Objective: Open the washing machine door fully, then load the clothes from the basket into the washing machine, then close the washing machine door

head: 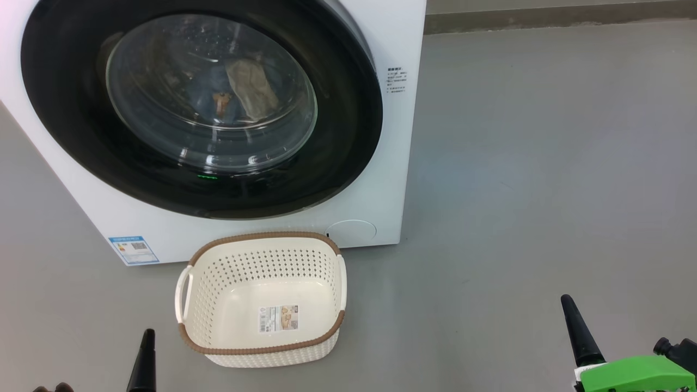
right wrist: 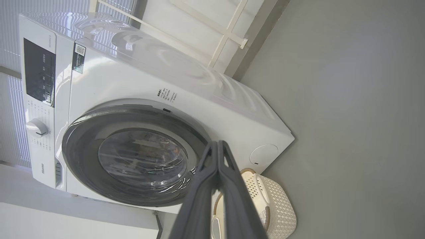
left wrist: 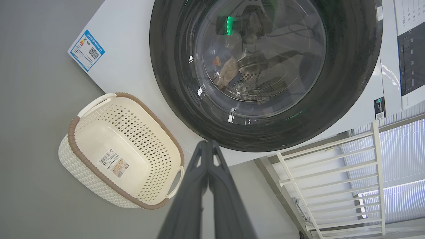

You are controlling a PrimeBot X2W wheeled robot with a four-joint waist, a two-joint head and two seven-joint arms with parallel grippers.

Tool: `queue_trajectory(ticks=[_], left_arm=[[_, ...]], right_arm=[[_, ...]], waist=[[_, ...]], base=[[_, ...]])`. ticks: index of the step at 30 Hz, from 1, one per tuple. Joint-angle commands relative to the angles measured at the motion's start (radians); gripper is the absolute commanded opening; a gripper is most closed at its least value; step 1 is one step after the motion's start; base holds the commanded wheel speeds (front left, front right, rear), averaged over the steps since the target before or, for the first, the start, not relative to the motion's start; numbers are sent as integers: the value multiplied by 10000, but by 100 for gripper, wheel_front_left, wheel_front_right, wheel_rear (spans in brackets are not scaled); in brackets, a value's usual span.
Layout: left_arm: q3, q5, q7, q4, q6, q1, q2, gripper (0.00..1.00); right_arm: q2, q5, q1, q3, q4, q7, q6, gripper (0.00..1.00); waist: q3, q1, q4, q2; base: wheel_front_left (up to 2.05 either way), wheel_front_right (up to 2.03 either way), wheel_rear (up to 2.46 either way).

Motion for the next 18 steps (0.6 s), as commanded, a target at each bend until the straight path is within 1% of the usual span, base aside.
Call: queue_trajectory(ticks=[1,18], left_arm=[[293,-205,38,-168,-168,-505,97,0],[678,-2014,517,-28,-365,-774,40,0]], right_arm=[[-77,315,-474,132,-208,46,11,0],[-80,2184,-701,37,-5,397,13,0]], waist=[[1,-1,0,0],[21,-1,1,0]], base=[[0,0,0],[0,0,0]])
